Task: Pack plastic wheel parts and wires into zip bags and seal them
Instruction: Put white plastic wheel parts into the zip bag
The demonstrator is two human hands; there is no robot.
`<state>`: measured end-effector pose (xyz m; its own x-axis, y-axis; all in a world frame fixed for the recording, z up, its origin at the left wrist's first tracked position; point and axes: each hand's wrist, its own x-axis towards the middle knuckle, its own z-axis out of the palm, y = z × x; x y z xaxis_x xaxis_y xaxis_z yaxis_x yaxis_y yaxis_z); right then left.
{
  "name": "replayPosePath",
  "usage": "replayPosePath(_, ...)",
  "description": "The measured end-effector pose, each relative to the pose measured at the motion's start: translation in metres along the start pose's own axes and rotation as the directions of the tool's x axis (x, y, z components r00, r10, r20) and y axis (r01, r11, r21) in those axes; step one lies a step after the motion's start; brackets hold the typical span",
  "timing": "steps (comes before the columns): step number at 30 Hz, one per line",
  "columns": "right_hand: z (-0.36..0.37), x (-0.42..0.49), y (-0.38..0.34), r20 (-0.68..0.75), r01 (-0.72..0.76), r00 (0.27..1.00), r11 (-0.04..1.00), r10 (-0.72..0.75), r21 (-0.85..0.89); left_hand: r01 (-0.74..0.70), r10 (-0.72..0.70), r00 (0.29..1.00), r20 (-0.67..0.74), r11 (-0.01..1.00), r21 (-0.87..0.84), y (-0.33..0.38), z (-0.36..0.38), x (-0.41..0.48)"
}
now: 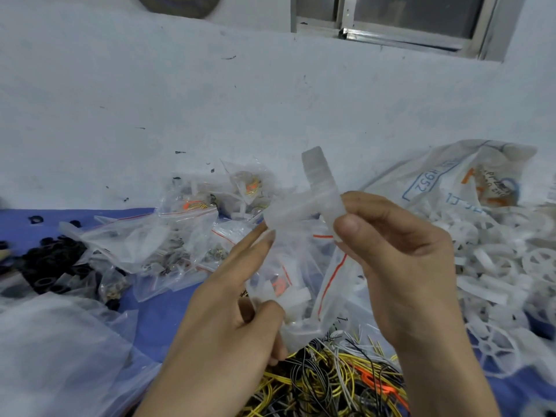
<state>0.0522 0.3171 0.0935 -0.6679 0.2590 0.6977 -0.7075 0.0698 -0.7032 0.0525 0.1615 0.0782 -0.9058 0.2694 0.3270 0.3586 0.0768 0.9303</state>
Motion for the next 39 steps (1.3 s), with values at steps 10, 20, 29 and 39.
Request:
replayPosePath(10, -0.009, 0.001, -0.002, 0.358, 0.085, 0.933, 0.985, -0.027, -0.147, 0.007, -0.016, 0.998, -0.059, 0.988, -0.152, 0.006, -0.005, 0.005)
replayPosePath(20, -0.006, 0.0, -0.002, 0.421, 0.242, 0.907, 0.812, 0.005, -0.531, 0.044, -0.047, 0.998, -0.031, 0.995, -0.092, -0.003, -0.008, 0.005)
replayPosePath(29, 0.003, -0.003, 0.008, 0.503, 0.397, 0.863, 0.562, 0.039, -0.725, -0.007, 0.005, 0.994, -0.107, 1.0, -0.02, -0.007, -0.005, 0.005)
replayPosePath(39, -0.01, 0.002, 0.0, 0.023, 0.155, 0.988, 0.955, -0.154, -0.254, -0.313, 0.274, 0.934, -0.227, 0.937, -0.154, -0.016, -0.012, 0.015)
